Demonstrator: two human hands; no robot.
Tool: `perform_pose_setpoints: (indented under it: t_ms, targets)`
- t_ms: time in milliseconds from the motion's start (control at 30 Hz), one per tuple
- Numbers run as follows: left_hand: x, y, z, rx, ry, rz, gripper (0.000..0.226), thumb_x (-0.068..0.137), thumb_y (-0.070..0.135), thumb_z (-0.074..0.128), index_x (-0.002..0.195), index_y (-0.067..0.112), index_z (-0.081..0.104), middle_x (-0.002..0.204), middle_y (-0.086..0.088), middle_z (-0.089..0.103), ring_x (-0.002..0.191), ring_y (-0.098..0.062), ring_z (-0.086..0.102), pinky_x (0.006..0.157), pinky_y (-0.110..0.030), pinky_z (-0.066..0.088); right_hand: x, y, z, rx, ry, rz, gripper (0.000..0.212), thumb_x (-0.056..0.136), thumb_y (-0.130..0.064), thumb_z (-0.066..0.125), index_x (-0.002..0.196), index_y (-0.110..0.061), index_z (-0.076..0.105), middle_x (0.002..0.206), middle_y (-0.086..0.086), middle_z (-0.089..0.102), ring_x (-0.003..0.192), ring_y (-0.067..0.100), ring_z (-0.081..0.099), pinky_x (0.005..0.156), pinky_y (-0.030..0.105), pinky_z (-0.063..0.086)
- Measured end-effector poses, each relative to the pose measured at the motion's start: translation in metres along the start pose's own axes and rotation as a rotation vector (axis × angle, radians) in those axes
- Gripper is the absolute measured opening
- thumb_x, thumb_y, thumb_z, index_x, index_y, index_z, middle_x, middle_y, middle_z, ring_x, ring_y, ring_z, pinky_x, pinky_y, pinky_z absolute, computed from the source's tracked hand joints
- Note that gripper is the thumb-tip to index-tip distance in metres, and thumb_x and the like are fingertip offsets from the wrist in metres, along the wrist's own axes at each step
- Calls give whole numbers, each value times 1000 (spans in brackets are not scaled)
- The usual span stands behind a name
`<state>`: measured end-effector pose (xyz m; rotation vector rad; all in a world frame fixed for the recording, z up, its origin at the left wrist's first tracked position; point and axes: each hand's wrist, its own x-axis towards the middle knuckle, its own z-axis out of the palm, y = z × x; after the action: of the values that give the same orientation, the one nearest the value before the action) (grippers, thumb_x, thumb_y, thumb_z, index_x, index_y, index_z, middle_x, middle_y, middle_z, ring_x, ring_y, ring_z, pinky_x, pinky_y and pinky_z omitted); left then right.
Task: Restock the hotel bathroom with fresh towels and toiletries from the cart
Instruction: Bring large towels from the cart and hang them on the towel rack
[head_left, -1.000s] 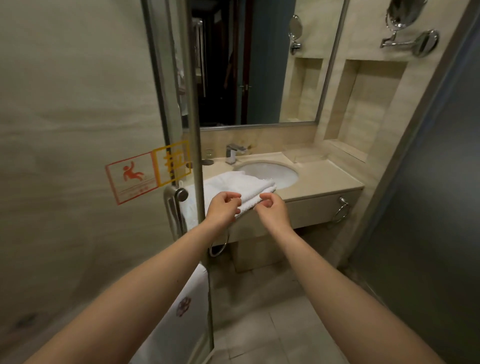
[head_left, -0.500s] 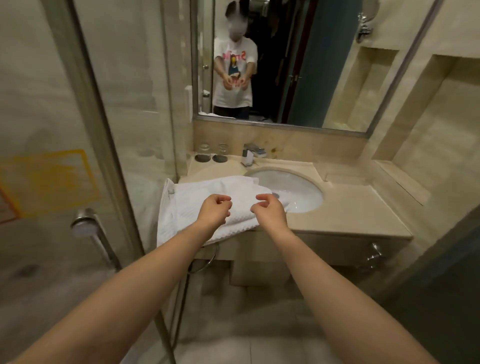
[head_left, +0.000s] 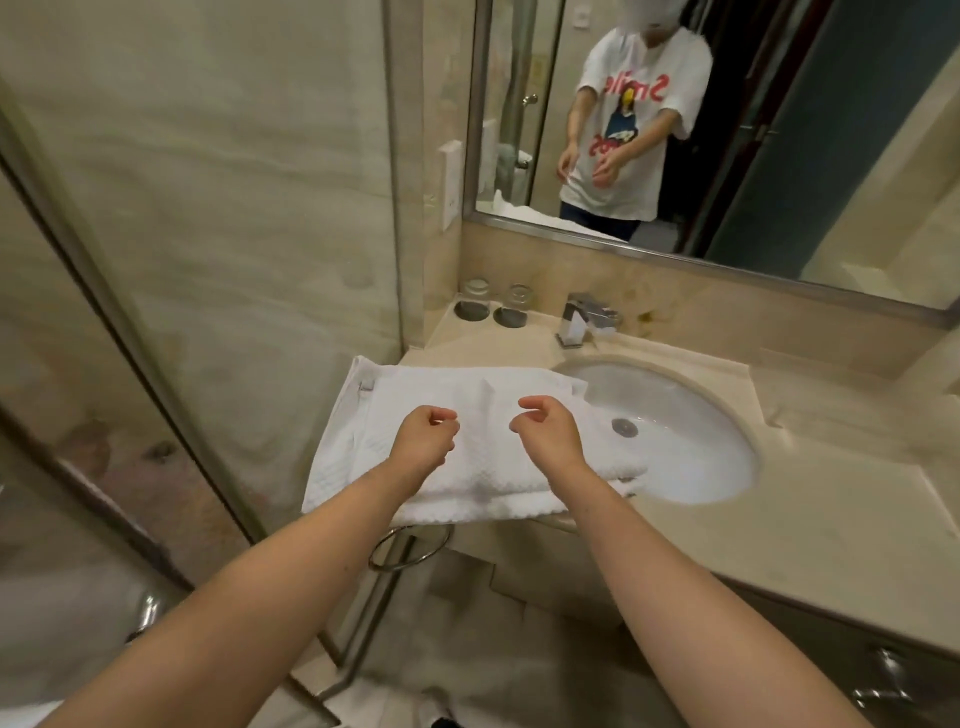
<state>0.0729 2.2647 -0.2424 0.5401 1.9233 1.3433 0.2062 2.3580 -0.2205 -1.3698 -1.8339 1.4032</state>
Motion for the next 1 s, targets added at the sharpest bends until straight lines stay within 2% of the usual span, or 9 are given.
perform_pose_setpoints:
  t_ms: [100,233,333,433,500,600,767,900,1000]
  targets:
    - [40,6,8,12,13,-38,27,94,12,51,120,8,58,100,-5,59,84,-20,58,78,-35,49,40,3,3,0,-41,27,33,89,-10,57,121,-16,58,108,3,64,83,11,57,64,23,43]
    - [89,19,34,68,-34,-51,27,93,14,54,120,10,57,108,-6,60,86,-19,59,83,-34,50,84,20,-6,2,-44,92,33,88,-9,58,120,-15,59,103,2,64,80,11,57,67,24,43]
    - [108,22,55,146,-86,-26,25,93,15,57,118,12,58,102,-4,60,88,-20,59,76,-31,48,101,35,-16,5,-38,159,32,88,-9,58,120,-15,59,102,2,63,78,10,56,64,22,43]
    - [125,22,79,247,-134,24,25,92,16,59,116,15,59,102,-2,61,85,-18,60,70,-26,48,123,47,-27,-1,-32,206,33,88,-9,58,120,-16,59,100,-2,62,82,11,57,73,24,43]
    - [137,19,92,320,-166,56,26,91,18,60,116,17,60,103,1,62,87,-16,61,76,-28,50,138,54,-31,-14,-40,235,33,87,-10,58,120,-16,59,102,0,63,87,13,58,78,25,42]
    - [155,17,106,462,-183,113,29,89,22,62,118,24,61,114,6,63,105,-13,60,93,-32,49,160,66,-36,-29,-54,279,35,86,-10,59,121,-15,59,106,3,64,93,19,60,80,27,44]
    - [180,19,111,701,-181,108,43,89,25,62,131,27,54,135,6,55,125,-16,51,100,-34,44,196,77,-43,-80,-123,315,39,87,-9,57,125,-15,58,111,3,63,92,18,59,74,26,44]
    - [201,18,108,981,-272,77,56,89,30,62,142,27,44,141,0,52,129,-22,47,102,-31,38,224,72,-37,-158,-215,255,48,88,-7,58,135,-16,55,126,5,59,111,19,58,93,28,45]
    - [210,13,108,1121,-338,26,64,86,32,64,145,28,39,143,1,49,128,-23,48,103,-31,39,236,71,-33,-343,-362,189,59,86,-7,57,143,-22,47,144,4,48,132,19,46,104,29,41]
